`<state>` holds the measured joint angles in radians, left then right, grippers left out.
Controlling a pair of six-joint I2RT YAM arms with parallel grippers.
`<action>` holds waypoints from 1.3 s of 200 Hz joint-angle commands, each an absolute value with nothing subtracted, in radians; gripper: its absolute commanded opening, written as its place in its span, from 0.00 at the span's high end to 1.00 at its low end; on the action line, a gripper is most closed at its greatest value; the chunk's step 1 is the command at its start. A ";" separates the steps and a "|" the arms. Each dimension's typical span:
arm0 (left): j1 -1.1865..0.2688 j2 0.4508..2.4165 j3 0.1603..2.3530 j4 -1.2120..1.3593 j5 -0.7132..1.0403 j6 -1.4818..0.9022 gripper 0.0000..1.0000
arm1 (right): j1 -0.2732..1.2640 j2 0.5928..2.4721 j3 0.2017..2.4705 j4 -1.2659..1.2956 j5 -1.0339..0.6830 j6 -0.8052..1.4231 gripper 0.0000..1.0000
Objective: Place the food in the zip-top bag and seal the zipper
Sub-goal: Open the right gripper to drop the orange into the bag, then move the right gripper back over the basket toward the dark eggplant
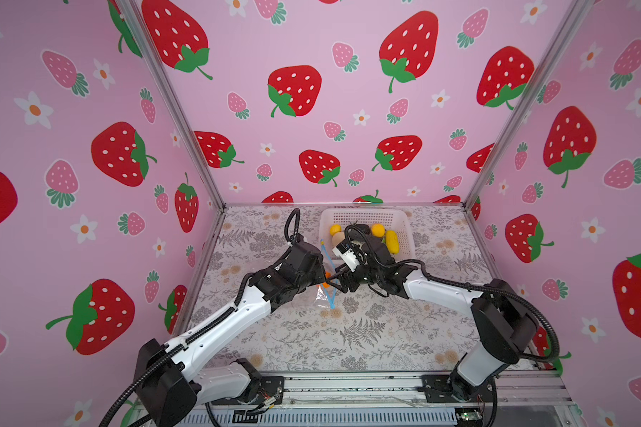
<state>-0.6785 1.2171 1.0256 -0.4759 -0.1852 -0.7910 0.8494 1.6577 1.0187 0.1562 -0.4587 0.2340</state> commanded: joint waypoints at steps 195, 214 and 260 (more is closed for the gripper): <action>-0.639 1.203 1.034 -0.448 -0.167 -0.788 1.00 | 0.729 1.562 1.191 -0.146 -0.314 0.081 0.33; -0.636 1.203 1.038 -0.444 -0.161 -0.781 1.00 | 0.712 1.622 1.269 -0.219 -0.287 0.056 0.33; -0.632 1.216 1.043 -0.425 -0.136 -0.772 1.00 | 0.686 1.773 1.436 -0.337 -0.173 0.020 0.36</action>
